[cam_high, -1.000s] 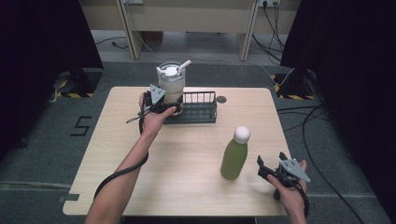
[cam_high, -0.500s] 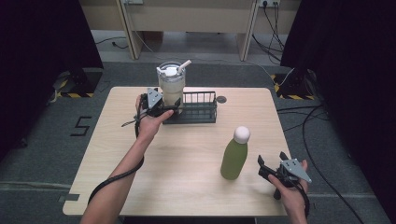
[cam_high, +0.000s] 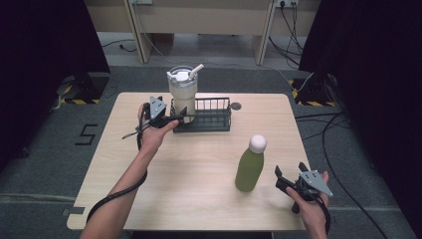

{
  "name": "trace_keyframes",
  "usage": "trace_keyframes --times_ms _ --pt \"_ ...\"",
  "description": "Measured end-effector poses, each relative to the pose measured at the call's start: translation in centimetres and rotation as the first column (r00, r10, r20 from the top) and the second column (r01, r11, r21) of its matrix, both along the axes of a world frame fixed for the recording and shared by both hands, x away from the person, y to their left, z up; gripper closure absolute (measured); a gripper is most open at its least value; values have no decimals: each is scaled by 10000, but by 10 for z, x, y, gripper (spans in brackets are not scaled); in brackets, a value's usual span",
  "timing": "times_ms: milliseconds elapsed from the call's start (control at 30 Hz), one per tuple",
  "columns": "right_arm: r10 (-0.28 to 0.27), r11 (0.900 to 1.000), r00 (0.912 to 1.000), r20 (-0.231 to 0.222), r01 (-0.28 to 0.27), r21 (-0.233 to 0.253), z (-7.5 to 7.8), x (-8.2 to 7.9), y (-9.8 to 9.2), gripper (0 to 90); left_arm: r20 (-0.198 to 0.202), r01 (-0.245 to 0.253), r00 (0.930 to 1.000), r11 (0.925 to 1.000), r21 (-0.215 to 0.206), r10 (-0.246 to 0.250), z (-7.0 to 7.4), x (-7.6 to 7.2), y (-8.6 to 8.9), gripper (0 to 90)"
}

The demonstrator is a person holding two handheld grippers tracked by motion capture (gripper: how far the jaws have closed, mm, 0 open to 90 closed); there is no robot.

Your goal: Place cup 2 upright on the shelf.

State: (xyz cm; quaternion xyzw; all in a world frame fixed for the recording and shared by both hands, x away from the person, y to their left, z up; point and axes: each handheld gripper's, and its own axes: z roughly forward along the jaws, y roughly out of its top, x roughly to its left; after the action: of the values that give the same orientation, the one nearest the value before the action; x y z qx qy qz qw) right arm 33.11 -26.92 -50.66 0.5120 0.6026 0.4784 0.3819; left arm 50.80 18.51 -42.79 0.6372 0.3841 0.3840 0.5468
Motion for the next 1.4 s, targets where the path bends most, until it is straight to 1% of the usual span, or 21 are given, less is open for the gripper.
trace_keyframes --times_ms 100,200,400,500,633,800,933,1000,1200,1267,1300,1400 --pt "-29 10000 10000 43 29 -8 1 -1 0 123 22 23 10000 10000 -70 -22 0 -2 1 0" --pt "14 10000 10000 62 -14 46 2 -1 0 123 43 79 10000 10000 -26 -79 1 -3 1 0" --pt "255 9997 9994 224 -253 -71 6 -2 1 123 141 234 9996 9997 3 -234 2 -8 -3 0" --pt "356 9994 9990 262 -356 -39 7 -4 2 123 155 270 9995 9996 18 -270 2 -11 -4 0" --pt "449 9990 9985 299 -448 -39 8 -5 3 121 168 240 9996 9997 87 -241 1 -14 -1 0" --pt "876 9959 9956 327 -869 -246 8 -6 7 90 161 220 9996 9998 37 -221 0 -18 5 0" --pt "993 9946 9942 407 -979 -348 11 -7 10 89 185 174 9997 9998 40 -175 -1 -20 7 0" --pt "1030 9944 9936 470 -1017 -302 13 -8 11 92 181 186 9997 9998 49 -186 -1 -21 7 0" --pt "1553 9876 9852 727 -1531 -348 20 -13 19 97 254 169 9995 9998 95 -171 1 -24 10 0" --pt "1655 9860 9828 822 -1630 -363 23 -15 22 97 261 180 9995 9998 124 -183 1 -26 11 0" --pt "1746 9844 9802 934 -1716 -394 25 -16 23 97 277 177 9995 9997 141 -180 1 -27 12 0" --pt "1839 9827 9776 1028 -1805 -414 29 -18 26 97 334 192 9993 9998 100 -195 3 -31 14 0"
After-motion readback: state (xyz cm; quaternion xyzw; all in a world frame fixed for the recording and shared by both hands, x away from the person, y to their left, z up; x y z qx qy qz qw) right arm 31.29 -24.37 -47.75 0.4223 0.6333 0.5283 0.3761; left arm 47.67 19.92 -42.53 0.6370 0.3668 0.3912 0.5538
